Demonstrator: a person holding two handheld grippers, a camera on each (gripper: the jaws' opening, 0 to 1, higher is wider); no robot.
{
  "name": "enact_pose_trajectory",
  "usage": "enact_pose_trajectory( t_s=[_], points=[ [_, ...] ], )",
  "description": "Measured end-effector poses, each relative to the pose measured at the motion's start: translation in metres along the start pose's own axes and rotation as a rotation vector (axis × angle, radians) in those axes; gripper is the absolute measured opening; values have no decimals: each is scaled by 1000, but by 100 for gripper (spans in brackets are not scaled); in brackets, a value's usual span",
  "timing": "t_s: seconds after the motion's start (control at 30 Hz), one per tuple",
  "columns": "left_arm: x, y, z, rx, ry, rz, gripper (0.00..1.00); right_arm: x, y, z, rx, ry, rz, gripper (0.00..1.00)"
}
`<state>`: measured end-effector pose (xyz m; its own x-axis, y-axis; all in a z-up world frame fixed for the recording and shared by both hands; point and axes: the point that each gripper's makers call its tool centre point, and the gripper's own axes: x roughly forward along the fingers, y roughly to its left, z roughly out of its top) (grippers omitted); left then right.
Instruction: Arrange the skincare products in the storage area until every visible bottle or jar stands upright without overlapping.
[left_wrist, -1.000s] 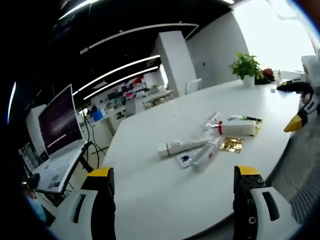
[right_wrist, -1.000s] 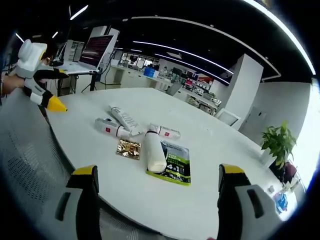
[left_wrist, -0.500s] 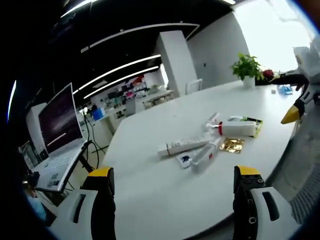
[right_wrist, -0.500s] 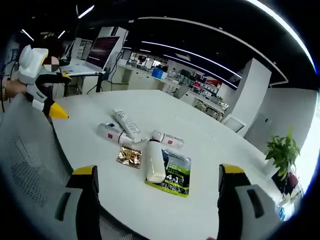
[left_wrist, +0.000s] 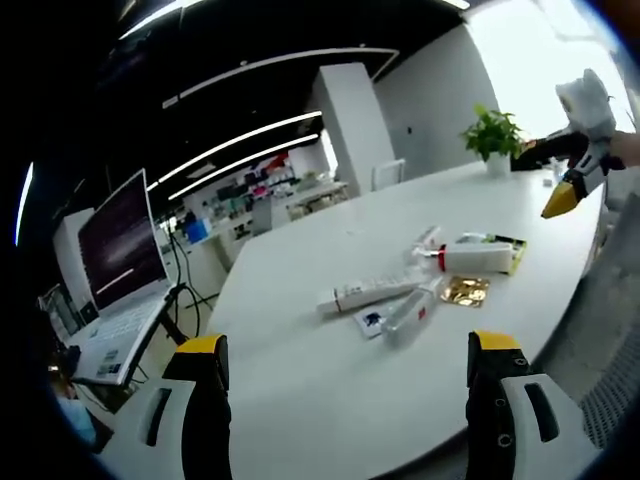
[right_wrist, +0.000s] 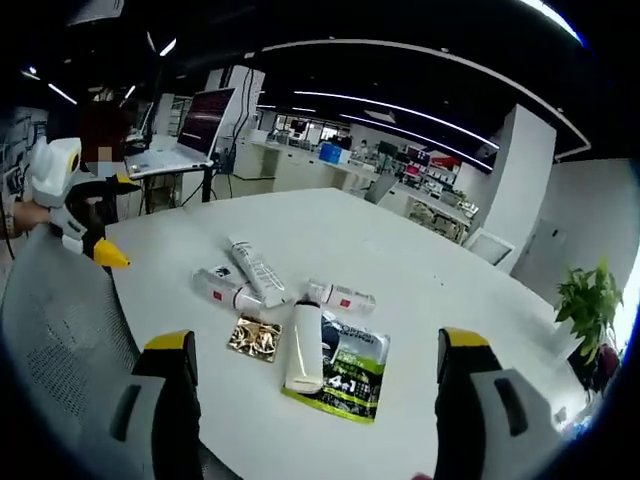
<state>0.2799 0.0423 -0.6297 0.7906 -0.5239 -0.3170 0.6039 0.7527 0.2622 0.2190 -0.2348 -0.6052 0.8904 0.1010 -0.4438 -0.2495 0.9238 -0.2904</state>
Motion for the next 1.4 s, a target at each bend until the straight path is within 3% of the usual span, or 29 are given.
enact_pose_trajectory(
  t_s=[0.13,0.33,0.43,0.53,0.6,0.8,0.9,0.97,1.1,1.17,1.3,1.4],
  points=[
    [0,0,0,-2,-4,-2,97,13,1,-3,-35,29,29,100],
    [0,1,2,-7,-14,-1,97,34,20,-12,-10,86,151,99],
    [0,1,1,-10,-12,1,97,42,20,-12,-93,94,139,100],
    [0,2,2,-10,-17,4,97,48,19,-12,-91,98,139,100],
    [0,1,2,-11,-17,0,97,52,19,-20,-52,162,159,99],
    [0,2,2,-15,-19,0,97,71,9,-14,-30,150,173,97],
    [0,3,2,-18,-24,8,97,79,10,-20,-27,192,214,86],
    [0,4,3,-18,-27,12,97,84,8,-21,-50,187,223,74],
    [0,4,2,-20,-24,10,97,93,11,-32,-86,245,261,64],
    [0,5,2,-20,-27,14,96,98,12,-33,-97,234,273,59],
    [-1,7,3,-23,-31,25,93,101,21,-43,-14,289,343,55],
    [-1,7,3,-25,-34,30,94,105,21,-47,-56,309,351,46]
  ],
)
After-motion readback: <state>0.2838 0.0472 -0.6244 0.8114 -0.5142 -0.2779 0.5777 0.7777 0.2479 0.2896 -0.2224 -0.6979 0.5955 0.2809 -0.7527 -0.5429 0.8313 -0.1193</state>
